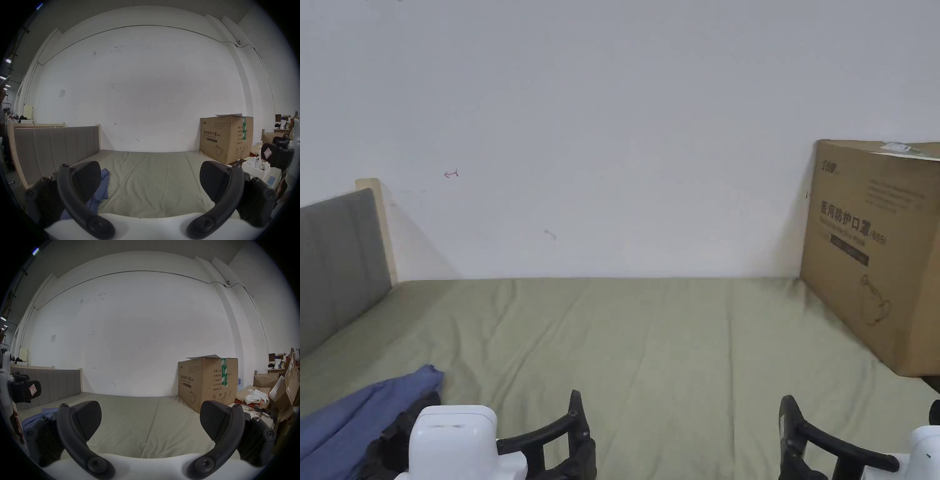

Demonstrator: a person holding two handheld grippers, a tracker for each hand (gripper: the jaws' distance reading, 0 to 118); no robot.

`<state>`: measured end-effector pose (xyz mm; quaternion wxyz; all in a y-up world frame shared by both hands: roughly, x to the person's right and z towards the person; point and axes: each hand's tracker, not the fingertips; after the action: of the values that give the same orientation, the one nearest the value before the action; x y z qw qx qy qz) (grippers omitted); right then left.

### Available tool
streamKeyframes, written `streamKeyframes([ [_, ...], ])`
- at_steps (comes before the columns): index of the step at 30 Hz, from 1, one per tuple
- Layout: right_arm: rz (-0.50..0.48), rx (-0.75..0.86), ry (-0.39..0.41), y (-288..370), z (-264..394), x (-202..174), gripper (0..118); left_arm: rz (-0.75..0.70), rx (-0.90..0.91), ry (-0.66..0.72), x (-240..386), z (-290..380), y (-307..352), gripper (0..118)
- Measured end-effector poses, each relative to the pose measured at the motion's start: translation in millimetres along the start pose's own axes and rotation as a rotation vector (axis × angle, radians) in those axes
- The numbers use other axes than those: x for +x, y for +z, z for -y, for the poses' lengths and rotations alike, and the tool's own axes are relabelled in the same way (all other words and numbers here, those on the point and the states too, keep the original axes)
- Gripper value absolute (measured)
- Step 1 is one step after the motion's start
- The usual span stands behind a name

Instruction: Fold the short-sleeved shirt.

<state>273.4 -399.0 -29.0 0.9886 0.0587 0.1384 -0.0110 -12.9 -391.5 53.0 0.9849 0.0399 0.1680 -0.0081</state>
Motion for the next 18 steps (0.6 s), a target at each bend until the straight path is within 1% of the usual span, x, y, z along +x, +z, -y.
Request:
streamKeyframes([
  [1, -0.002, 0.003, -0.020, -0.1, -1.0, 1.8, 118, -0.007, 0.001, -0.014, 0.7, -0.4, -0.1, 118],
  [2, -0.012, 0.009, -0.069, -0.4, -2.5, 4.8, 118, -0.026, 0.002, -0.038, 2.6, -1.8, -0.4, 118],
  [3, -0.027, 0.006, -0.130, -1.3, -3.6, 9.4, 118, -0.055, 0.010, -0.092, 6.1, -4.0, -0.9, 118],
  [4, -0.039, -0.007, -0.213, -3.5, -4.0, 15.9, 118, -0.068, 0.029, -0.166, 11.8, -6.7, -1.0, 118],
  [5, -0.047, -0.042, -0.364, -8.5, -2.6, 27.9, 118, -0.097, 0.055, -0.299, 21.1, -9.0, -1.9, 118],
  [6, -0.048, -0.080, -0.520, -13.2, -0.2, 40.3, 118, -0.141, 0.076, -0.474, 33.5, -8.1, -4.9, 118],
  [7, -0.022, -0.146, -0.787, -19.4, 11.5, 57.9, 118, -0.177, 0.081, -0.708, 48.3, -3.0, -10.9, 118],
  [8, 0.012, -0.209, -1.072, -22.7, 28.6, 72.8, 118, -0.208, 0.074, -1.011, 65.5, 6.8, -15.9, 118],
  [9, 0.065, -0.291, -1.425, -23.5, 55.1, 87.5, 118, -0.250, 0.114, -1.363, 77.2, 30.4, -21.3, 118],
  [10, 0.132, -0.361, -1.728, -22.0, 81.5, 96.3, 118, -0.284, 0.180, -1.664, 81.4, 54.4, -23.9, 118],
  [11, 0.203, -0.424, -1.961, -15.7, 107.5, 96.1, 118, -0.272, 0.270, -1.861, 76.9, 74.2, -23.0, 118],
  [12, 0.286, -0.481, -2.202, -6.1, 135.5, 91.4, 118, -0.194, 0.293, -1.859, 76.3, 85.2, -19.2, 118],
  [13, 0.360, -0.546, -2.283, 1.6, 149.9, 87.3, 118, -0.066, 0.182, -1.619, 81.2, 75.0, -12.8, 118],
  [14, 0.375, -0.556, -2.227, 10.0, 156.7, 84.6, 118, -0.006, 0.077, -1.431, 85.2, 64.5, -10.5, 118],
  [15, 0.337, -0.502, -2.098, 9.8, 153.4, 90.1, 118, -0.018, 0.016, -1.319, 85.7, 56.6, -12.6, 118],
  [16, 0.307, -0.459, -1.962, 6.9, 143.6, 97.4, 118, -0.051, 0.000, -1.260, 76.5, 50.5, -14.5, 118],
  [17, 0.285, -0.418, -1.874, 2.8, 131.7, 104.6, 118, -0.084, 0.008, -1.236, 72.9, 46.1, -15.5, 118],
  [18, 0.254, -0.361, -1.845, -3.0, 120.5, 107.6, 118, -0.094, 0.012, -1.219, 70.1, 40.5, -15.5, 118],
])
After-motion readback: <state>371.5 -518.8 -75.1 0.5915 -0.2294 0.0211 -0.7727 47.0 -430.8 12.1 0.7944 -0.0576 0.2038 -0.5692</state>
